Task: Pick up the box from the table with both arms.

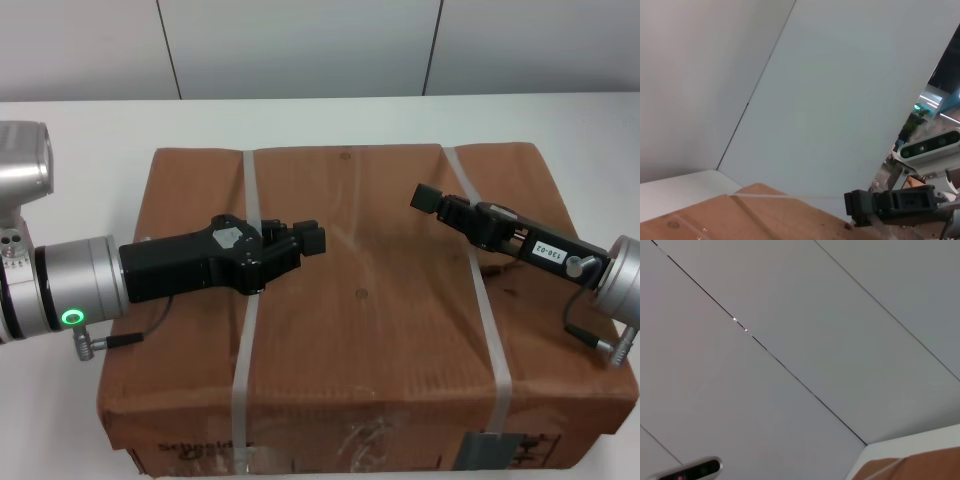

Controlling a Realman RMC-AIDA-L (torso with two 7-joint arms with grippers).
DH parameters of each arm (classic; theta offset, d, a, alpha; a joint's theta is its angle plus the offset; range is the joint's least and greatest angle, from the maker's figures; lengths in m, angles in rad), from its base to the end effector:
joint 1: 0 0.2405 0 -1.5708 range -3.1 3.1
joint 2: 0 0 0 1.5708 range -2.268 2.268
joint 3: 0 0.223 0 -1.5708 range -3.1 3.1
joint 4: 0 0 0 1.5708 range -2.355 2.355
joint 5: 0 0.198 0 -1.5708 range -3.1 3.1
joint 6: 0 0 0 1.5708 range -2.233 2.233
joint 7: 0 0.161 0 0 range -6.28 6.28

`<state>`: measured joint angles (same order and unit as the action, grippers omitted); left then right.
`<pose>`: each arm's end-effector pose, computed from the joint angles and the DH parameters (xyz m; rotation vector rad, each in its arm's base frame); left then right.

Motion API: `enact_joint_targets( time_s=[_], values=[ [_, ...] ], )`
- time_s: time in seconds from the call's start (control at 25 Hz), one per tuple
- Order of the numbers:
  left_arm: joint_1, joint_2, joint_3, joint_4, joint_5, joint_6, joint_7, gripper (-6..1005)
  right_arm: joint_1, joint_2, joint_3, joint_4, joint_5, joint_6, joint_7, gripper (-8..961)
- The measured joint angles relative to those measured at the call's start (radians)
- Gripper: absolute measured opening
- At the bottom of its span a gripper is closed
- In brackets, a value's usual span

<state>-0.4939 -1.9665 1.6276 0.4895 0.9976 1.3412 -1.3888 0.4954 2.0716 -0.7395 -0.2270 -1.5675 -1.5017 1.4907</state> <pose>-0.1846 0.3011 -0.0409 -2.7261 -0.8273 -1.0239 0.2267 0.2938 -0.0285 -2.3089 1.3004 1.2704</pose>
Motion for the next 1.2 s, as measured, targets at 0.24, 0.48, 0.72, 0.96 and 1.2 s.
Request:
enact_joint_targets(
  time_s=[0.24,0.48,0.72,0.96,1.2],
  values=[
    [0.0,0.0,0.0,0.0,0.0,0.0,0.0,129,0.002,-0.001,-0.005,0.0,0.0,0.007,0.004,32],
    [0.001,-0.001,0.0,-0.001,0.0,0.0,0.001,129,0.002,-0.001,-0.007,0.0,0.0,0.01,0.004,33],
    [0.001,-0.002,0.0,-0.002,0.0,0.0,0.002,129,0.003,-0.001,-0.008,0.0,0.0,0.011,0.005,33],
    [0.002,-0.002,0.0,-0.003,-0.001,0.0,0.004,129,0.003,-0.001,-0.007,0.0,0.0,0.013,0.005,33],
    [0.002,-0.003,0.0,-0.003,-0.001,0.0,0.004,129,0.003,-0.001,-0.005,0.0,0.0,0.013,0.005,32]
  ],
)
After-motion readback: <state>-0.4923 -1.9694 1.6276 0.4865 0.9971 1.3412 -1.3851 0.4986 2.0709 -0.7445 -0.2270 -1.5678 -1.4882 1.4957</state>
